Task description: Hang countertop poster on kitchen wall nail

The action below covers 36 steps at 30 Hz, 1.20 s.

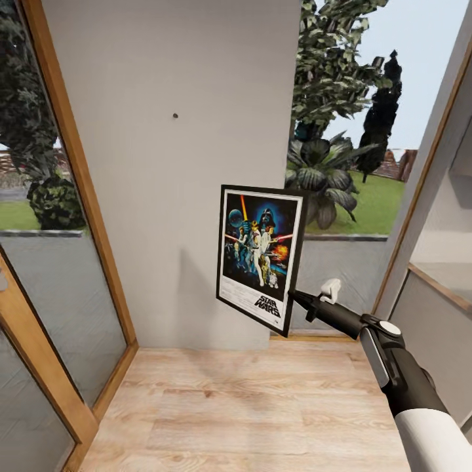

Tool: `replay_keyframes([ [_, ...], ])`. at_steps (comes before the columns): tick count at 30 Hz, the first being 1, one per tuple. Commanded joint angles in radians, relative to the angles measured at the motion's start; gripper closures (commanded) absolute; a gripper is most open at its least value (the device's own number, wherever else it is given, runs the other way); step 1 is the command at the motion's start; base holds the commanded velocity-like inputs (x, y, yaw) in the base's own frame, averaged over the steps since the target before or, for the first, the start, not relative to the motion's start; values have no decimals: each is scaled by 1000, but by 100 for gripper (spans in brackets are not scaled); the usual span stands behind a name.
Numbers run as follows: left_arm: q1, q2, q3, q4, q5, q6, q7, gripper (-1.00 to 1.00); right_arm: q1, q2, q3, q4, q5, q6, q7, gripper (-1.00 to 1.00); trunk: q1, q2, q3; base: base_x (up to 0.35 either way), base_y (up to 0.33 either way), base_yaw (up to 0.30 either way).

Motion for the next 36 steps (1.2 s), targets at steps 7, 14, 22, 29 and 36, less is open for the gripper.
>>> replay_keyframes([
  [7,0,0,3,-1,0,-1,-7,-100,-1,0,-1,0,-11,13,5,100,1,-2,-2,43,64,10],
  [14,0,0,2,-1,0,-1,-7,-100,-1,-1,-1,0,-11,13,5,100,1,-2,-2,141,297,0],
  [22,0,0,2,-1,0,-1,-7,-100,-1,-1,-1,0,-12,13,5,100,1,-2,-2,117,329,0],
  [29,0,0,2,-1,0,-1,-7,-100,-1,-1,-1,0,-12,13,5,100,1,-2,-2,83,334,0],
  [36,0,0,3,-1,-2,-1,-7,-100,-1,-1,-1,0,-12,13,6,100,1,-2,1,14,87,-90],
])
